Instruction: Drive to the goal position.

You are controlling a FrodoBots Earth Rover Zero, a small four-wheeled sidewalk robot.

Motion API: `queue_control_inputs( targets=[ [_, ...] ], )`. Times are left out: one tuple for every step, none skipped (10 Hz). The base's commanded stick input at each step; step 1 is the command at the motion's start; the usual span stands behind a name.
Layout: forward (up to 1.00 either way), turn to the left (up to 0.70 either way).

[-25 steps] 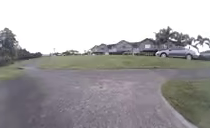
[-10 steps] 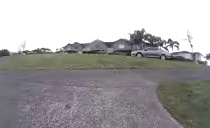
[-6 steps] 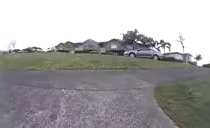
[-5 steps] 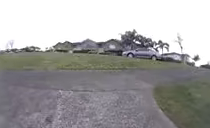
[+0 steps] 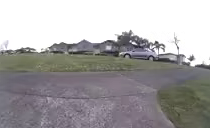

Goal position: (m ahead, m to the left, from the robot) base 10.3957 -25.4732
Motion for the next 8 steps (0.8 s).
queue_control_inputs(
  targets=[
    [0.7,0.0],
    [0.7,0.0],
    [0.7,0.0],
    [0.7,0.04],
    [0.7,0.03],
    [0.7,0.01],
    [0.7,-0.04],
    [0.7,-0.29]
  ],
)
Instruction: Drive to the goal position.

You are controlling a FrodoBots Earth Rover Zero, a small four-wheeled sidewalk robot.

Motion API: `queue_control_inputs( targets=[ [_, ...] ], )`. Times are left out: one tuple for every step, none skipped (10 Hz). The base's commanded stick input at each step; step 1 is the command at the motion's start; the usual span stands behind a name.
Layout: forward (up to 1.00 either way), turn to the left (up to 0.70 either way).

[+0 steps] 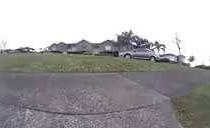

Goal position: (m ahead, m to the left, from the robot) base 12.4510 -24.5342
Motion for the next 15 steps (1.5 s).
queue_control_inputs(
  targets=[
    [0.7,-0.35],
    [0.7,-0.35],
    [0.7,-0.35],
    [0.7,-0.35],
    [0.7,-0.35],
    [0.7,-0.35],
    [0.7,-0.35],
    [0.7,-0.35],
    [0.7,-0.35],
    [0.7,-0.35],
    [0.7,-0.35],
    [0.7,-0.35],
    [0.7,-0.35],
    [0.7,-0.35],
    [0.7,-0.35]
  ],
)
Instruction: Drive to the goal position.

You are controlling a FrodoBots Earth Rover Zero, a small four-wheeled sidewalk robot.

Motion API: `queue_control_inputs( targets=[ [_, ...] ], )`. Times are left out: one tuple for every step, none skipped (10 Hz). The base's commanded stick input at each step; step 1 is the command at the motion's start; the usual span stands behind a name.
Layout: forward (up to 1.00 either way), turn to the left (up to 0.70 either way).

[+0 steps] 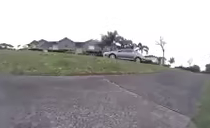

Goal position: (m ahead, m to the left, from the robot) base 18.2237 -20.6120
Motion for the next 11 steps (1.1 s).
queue_control_inputs(
  targets=[
    [0.7,-0.35],
    [0.7,-0.35],
    [0.7,-0.35],
    [0.7,-0.35],
    [0.7,-0.35],
    [0.7,-0.35],
    [0.7,-0.35],
    [0.7,-0.35],
    [0.7,-0.35],
    [0.7,-0.35],
    [0.7,-0.35]
  ],
)
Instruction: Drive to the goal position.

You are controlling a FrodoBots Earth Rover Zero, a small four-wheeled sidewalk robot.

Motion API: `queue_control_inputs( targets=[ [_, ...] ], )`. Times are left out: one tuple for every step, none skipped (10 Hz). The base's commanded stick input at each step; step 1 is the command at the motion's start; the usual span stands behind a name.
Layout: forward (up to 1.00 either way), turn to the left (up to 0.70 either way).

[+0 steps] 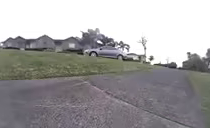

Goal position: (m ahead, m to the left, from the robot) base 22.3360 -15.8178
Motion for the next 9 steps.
queue_control_inputs(
  targets=[
    [0.7,-0.35],
    [0.7,-0.35],
    [0.7,-0.35],
    [0.7,-0.35],
    [0.7,-0.35],
    [0.7,-0.35],
    [0.7,-0.35],
    [0.7,-0.35],
    [0.7,-0.35]
  ],
)
